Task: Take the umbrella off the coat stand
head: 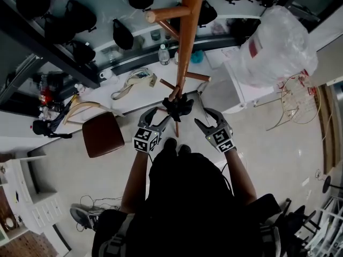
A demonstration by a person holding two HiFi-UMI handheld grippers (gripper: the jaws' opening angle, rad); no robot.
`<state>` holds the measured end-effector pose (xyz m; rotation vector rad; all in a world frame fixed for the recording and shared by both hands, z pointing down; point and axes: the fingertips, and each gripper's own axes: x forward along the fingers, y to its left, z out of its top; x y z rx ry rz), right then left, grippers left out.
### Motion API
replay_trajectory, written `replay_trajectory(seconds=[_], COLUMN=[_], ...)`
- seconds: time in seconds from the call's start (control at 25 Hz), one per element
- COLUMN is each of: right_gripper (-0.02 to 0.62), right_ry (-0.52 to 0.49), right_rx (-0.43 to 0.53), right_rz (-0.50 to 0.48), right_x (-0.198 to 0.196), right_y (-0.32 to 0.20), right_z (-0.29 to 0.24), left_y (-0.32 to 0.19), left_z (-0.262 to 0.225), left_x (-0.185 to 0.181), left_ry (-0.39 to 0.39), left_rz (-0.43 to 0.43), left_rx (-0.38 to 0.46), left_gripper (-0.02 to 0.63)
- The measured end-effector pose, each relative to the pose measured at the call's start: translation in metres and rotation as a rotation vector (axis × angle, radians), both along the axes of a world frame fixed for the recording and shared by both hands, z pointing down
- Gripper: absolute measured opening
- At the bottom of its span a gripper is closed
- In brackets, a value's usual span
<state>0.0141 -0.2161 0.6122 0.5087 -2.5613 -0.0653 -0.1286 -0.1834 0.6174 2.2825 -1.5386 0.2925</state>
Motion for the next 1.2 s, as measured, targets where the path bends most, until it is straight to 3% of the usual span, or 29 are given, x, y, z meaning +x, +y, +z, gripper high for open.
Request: replay_trajectory(seconds=[0.44, 0.88, 1.2], right_gripper=[0.239, 0.230, 0.229], right_ry=[-0.015, -0.014, -0.002], right_rx=[0.019, 0.028, 0.011], right_rz=[0.125, 0.260, 0.314], right_x=[-0.020, -0.013, -0.005], right_y=[-0.017, -0.019, -0.016], right_z=[-0.010, -0.003, 0.008], left_y=[-0.022, -0.045, -0.058], left_z=[0.058, 0.105, 0.123], left_x=[-0.002, -0.008, 0.007], left_ry=[0.013, 0.018, 0.025], left_rz=[0.140, 0.226, 0.297], left_rx=[-0.099, -0.162, -0.180], left_gripper=[0.314, 0.354, 0.376])
